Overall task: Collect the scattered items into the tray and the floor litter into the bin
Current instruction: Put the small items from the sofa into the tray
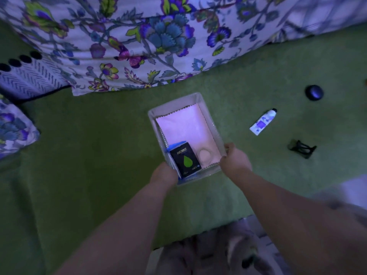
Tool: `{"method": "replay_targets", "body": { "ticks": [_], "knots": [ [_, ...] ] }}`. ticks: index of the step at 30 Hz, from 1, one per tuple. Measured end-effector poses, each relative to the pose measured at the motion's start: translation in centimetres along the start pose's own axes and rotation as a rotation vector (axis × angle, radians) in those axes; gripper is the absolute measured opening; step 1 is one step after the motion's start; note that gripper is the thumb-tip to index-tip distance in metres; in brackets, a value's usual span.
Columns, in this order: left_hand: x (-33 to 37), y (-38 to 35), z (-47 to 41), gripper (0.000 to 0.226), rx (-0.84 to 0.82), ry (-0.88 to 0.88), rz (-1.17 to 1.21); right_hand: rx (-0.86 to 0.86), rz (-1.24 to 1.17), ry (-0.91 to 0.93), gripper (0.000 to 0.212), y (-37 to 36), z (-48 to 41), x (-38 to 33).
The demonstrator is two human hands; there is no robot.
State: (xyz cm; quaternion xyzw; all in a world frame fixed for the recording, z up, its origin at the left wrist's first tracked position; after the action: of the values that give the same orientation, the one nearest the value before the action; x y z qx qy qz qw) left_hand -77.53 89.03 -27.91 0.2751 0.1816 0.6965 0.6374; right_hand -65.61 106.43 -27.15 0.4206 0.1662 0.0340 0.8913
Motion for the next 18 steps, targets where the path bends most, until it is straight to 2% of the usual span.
{"method": "replay_targets", "body": {
  "ticks": [6,12,15,18],
  "knots": [
    [5.4,-1.8,0.9,0.033,0.053,0.026,0.047,-0.03,-0.047,0.019,0.052,2.9,-3.2,3.2],
    [10.7,-4.9,2.3,0.035,0.125,0.138,0.103,-0.086,-0.012,0.168,0.042,7.3,-7.8,6.4],
    [14.2,-5.3,4.3,0.049,0.297,0.142,0.058,-0.113,0.078,0.233,0.038,9.3,-9.7,8.6],
    [18.4,-5.7,6.2,0.047,0.491,-0.035,-0.071,-0.076,0.131,0.196,0.041,11.6,-11.0,11.5]
  ]
}}
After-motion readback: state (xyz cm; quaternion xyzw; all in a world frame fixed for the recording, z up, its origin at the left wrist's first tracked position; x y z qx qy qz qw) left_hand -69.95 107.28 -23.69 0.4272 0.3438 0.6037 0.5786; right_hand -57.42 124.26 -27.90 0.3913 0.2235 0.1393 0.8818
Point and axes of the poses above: each hand's wrist, its own z-axis away from the middle knuckle, its own y-axis out of the back of the hand, x = y × z, the point moved 4 cm from there along -z, towards the middle knuckle, and after that the axes turned 7 degrees about x, right-handed, at the moved point
